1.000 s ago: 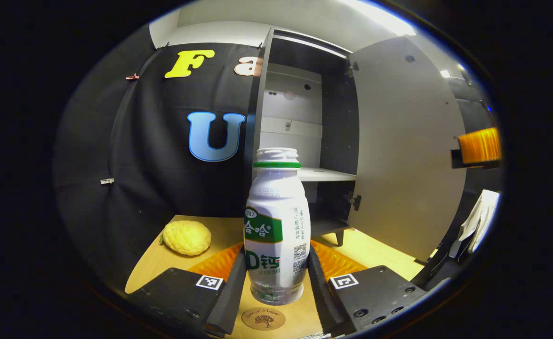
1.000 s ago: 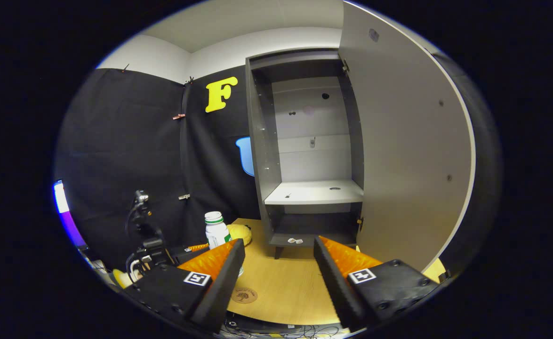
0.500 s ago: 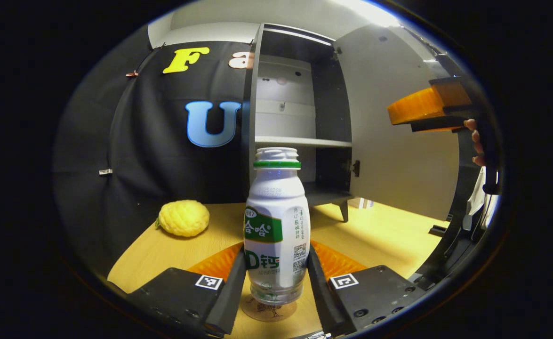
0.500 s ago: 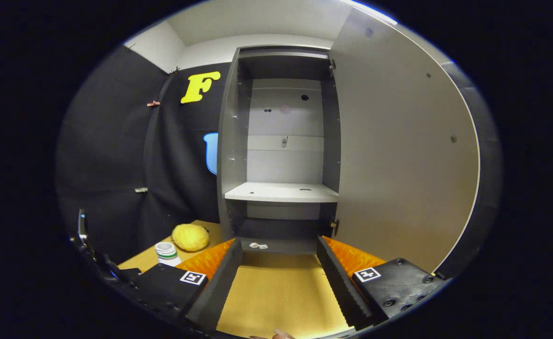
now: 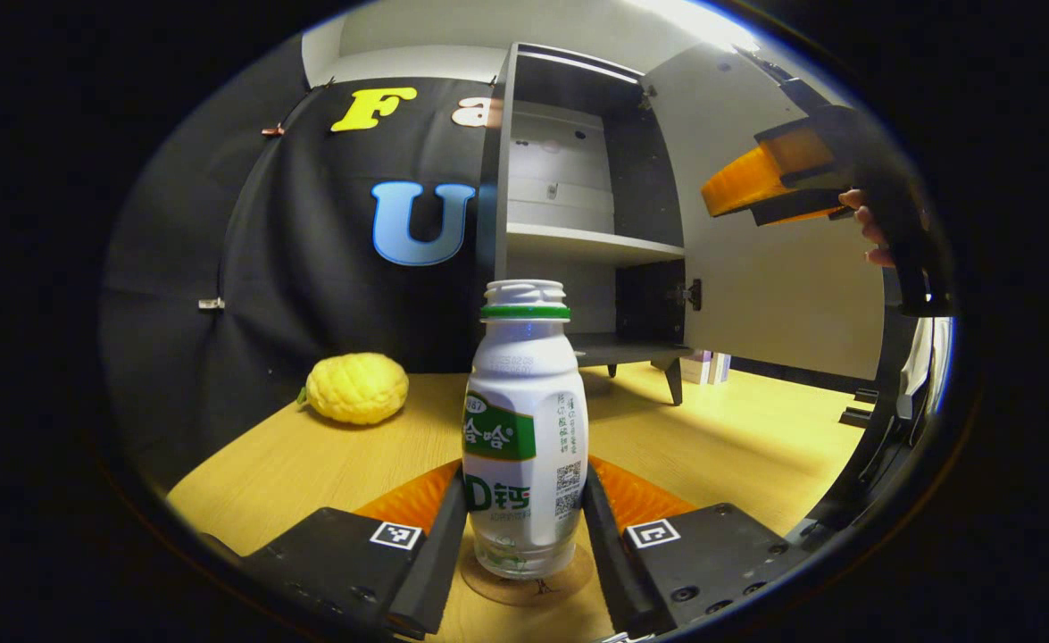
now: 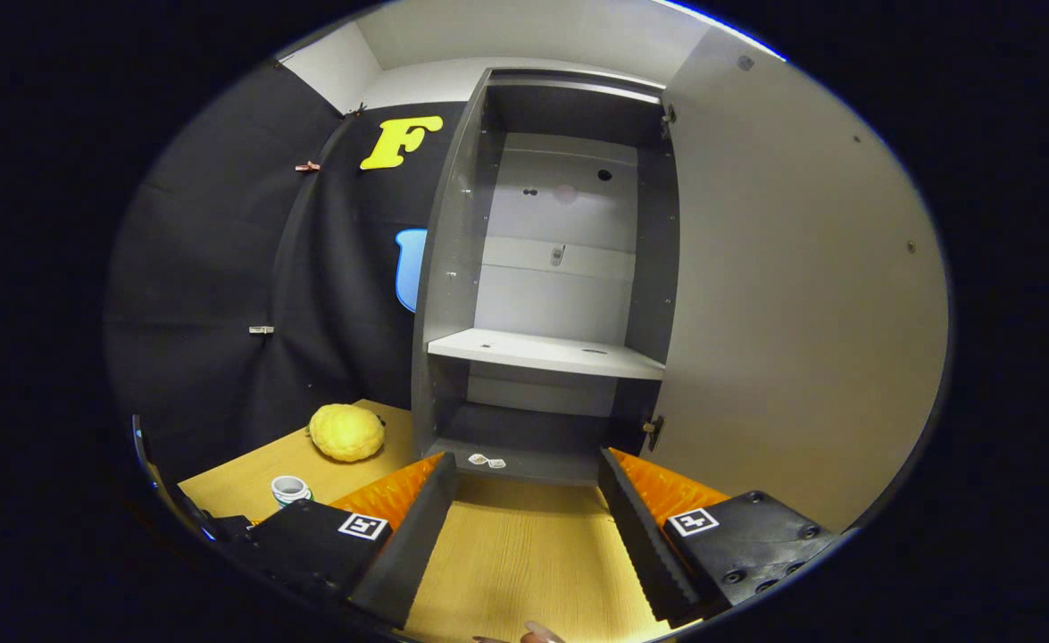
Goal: Open the cabinet door with the right hand, grasp the bottle in the cabinet with the left hand and place it on the coaster, then close the cabinet door with the right hand.
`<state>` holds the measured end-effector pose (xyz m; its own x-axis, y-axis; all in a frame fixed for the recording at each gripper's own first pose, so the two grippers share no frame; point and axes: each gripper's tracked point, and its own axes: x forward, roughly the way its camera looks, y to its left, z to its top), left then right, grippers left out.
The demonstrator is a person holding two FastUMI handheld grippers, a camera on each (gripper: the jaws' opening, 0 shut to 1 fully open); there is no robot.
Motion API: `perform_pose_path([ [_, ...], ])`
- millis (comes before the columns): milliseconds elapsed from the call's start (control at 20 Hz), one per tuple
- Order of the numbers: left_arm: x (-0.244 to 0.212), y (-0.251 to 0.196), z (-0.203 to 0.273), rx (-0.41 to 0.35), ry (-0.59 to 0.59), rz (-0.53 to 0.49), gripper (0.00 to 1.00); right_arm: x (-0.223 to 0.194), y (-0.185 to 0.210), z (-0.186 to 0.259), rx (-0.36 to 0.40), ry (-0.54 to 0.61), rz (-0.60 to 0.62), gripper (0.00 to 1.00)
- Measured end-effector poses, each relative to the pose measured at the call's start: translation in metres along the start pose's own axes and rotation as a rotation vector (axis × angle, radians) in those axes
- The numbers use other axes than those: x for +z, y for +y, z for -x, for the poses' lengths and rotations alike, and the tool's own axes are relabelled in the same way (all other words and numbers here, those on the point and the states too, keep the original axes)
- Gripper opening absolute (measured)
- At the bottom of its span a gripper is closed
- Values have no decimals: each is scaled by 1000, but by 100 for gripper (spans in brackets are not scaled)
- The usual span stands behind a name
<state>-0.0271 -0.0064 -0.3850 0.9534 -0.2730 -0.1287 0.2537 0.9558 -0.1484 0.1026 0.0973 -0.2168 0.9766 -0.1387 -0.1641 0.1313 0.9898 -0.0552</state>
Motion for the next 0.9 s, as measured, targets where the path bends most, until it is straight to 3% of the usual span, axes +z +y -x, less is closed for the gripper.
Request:
perform_pose_path([
  [400, -8, -1, 7, -39, -33, -11, 75, -6, 23, -4, 33, 22, 34, 98],
  [600, 9, -3, 4, -46, -55, 4, 92, -2, 24, 0, 31, 25, 22, 98],
  [650, 15, -3, 2, -41, -54, 3, 97, 1, 21, 3, 20, 23, 26, 98],
  [900, 89, 1, 0, -29, -140, -61, 97, 25, 2, 29, -47, 19, 9, 98],
])
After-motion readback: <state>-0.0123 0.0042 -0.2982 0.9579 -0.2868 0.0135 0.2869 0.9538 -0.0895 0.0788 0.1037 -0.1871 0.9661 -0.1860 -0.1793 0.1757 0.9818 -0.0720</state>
